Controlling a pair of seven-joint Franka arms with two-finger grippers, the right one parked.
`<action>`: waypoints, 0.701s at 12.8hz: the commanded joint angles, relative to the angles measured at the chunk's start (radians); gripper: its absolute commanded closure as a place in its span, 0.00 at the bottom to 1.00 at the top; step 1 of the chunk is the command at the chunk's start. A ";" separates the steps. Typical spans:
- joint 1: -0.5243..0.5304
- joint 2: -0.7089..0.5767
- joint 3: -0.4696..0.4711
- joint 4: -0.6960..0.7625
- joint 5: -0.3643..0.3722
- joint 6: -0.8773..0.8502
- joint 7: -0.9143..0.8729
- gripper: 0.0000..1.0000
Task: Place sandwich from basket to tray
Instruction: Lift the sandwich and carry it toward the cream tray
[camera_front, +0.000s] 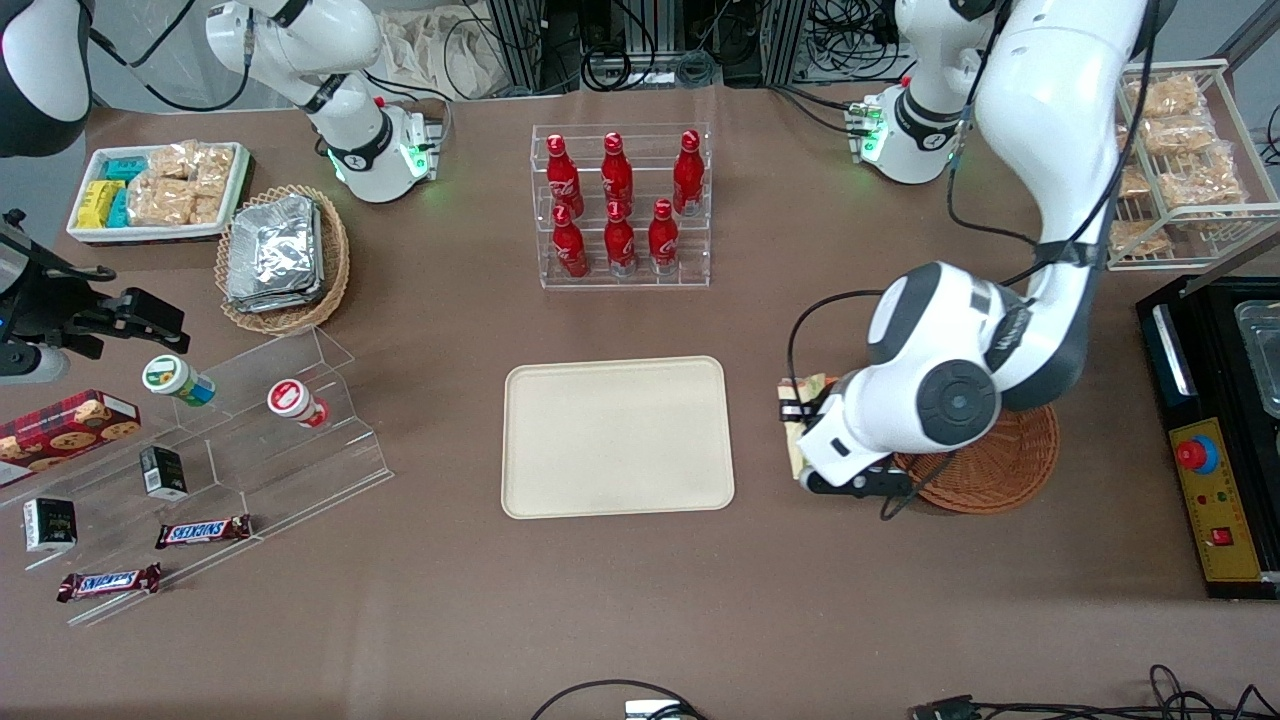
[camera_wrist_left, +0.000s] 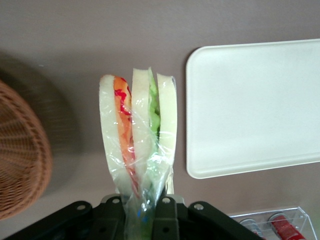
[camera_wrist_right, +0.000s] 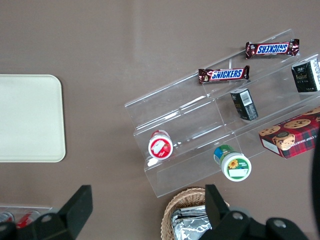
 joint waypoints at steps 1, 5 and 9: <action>-0.077 0.081 0.005 0.075 0.012 0.043 -0.101 1.00; -0.154 0.184 0.005 0.075 0.014 0.216 -0.181 1.00; -0.194 0.267 0.005 0.070 0.017 0.294 -0.201 1.00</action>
